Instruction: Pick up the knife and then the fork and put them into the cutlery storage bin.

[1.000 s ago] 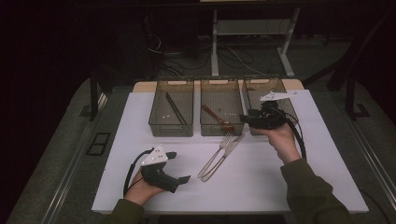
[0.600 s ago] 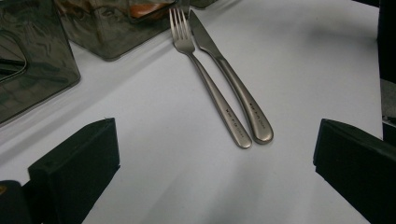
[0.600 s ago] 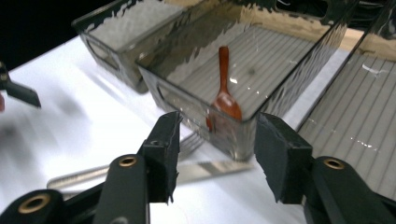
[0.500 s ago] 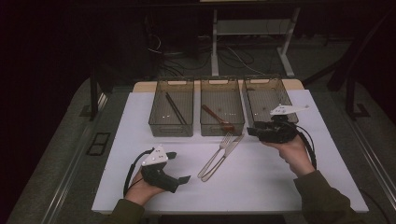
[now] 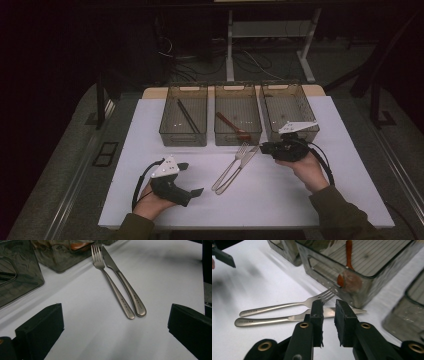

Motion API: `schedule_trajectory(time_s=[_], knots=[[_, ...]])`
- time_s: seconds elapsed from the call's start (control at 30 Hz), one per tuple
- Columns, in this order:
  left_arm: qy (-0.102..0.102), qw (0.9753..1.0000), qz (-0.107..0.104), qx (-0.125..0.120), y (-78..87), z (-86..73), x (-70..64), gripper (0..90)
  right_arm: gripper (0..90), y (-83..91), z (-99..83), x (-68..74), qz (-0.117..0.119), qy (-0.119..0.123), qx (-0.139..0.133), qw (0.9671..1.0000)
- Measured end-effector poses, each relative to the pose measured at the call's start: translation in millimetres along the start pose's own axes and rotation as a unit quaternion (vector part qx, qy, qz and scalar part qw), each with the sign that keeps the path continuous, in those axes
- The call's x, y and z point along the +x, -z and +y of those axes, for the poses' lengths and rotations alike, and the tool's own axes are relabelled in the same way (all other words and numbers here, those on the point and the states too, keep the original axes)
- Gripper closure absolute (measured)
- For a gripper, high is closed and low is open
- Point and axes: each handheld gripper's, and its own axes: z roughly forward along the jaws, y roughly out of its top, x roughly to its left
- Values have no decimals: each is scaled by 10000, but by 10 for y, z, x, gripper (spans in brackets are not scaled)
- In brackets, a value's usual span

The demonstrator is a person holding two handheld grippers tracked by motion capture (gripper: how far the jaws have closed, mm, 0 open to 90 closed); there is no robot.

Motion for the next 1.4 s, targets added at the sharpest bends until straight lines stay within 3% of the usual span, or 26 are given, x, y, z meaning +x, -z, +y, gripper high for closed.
schedule_trajectory(time_s=[0.73,1.0,1.2,1.4], knots=[[-15,10000,8,37,-6,2,-4,0,886,-274,19,167,302,264,243,9989],[-18,10000,1,70,-25,0,-4,0,887,-495,98,121,159,300,379,9987],[-20,10000,-16,56,-22,0,-1,0,887,-695,95,67,-5,339,637,9974],[-17,10000,-20,61,-28,1,-6,0,887,-767,91,76,-2,318,716,9969]])
